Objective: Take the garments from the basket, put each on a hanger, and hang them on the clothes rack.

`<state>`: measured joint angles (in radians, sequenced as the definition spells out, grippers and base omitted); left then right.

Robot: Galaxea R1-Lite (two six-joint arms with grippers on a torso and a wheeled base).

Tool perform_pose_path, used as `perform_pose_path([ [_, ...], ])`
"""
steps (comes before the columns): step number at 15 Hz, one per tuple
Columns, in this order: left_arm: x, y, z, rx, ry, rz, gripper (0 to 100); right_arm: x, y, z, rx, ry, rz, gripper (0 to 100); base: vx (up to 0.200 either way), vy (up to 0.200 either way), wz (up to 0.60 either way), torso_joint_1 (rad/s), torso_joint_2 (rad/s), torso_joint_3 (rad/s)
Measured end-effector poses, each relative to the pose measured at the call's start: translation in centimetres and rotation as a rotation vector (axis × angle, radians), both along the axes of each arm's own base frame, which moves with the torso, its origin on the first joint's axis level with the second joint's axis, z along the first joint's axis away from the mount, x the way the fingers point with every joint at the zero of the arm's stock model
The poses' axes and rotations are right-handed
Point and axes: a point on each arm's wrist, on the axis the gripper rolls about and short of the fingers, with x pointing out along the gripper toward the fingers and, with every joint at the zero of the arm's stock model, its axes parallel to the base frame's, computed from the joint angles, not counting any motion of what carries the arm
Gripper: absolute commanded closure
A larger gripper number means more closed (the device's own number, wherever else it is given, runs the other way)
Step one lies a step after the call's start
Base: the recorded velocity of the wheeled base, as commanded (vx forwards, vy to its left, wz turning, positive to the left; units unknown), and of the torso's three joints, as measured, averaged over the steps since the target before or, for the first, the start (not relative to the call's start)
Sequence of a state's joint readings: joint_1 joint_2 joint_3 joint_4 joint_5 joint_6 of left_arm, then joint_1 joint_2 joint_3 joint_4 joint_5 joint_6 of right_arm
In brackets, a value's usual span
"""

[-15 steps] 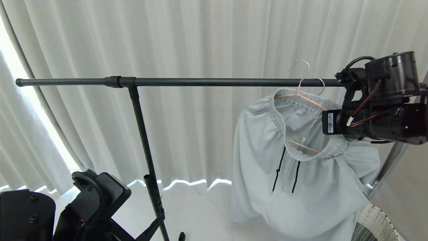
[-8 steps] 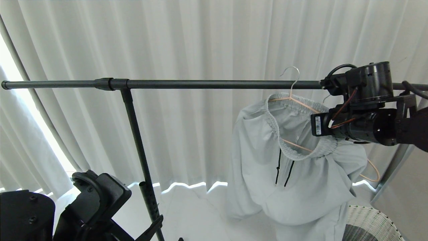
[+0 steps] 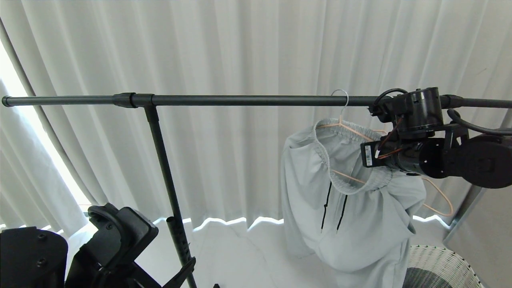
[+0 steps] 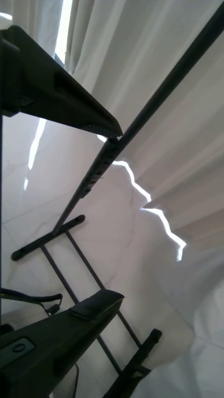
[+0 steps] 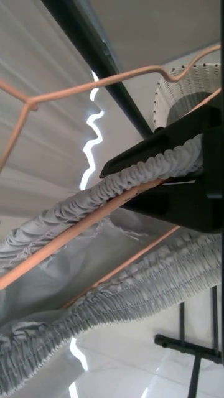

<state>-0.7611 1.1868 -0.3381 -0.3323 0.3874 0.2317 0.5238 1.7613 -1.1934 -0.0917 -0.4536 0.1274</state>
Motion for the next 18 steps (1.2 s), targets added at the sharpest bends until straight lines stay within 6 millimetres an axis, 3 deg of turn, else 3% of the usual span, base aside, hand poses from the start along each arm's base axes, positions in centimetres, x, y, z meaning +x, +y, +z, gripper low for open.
perform_pose_path([
  [4,0.0,0.0,0.0,-0.001,0.000,0.000,0,0.1,0.4,-0.5,-0.006,0.011,0.009,100,0.000,0.000,0.00,0.000,0.00,0.000],
  [5,0.0,0.0,0.0,-0.001,0.000,0.000,0,0.1,0.5,-0.5,-0.005,0.012,0.011,0,0.000,0.000,0.00,0.000,0.00,0.000],
  [10,0.3,0.0,0.4,-0.029,-0.032,0.015,0,-1.0,0.5,0.5,0.014,-0.011,0.024,0,0.000,0.000,0.00,0.000,0.00,0.000],
  [15,0.9,0.8,0.4,-0.033,-0.039,0.083,0,-5.1,-0.7,2.6,0.092,-0.048,0.104,0,0.000,0.000,0.00,0.000,0.00,0.000],
  [18,1.4,1.7,0.5,-0.036,-0.046,0.151,0,-8.0,-2.5,3.2,0.104,-0.063,0.137,0,0.000,0.000,0.00,0.000,0.00,0.000],
])
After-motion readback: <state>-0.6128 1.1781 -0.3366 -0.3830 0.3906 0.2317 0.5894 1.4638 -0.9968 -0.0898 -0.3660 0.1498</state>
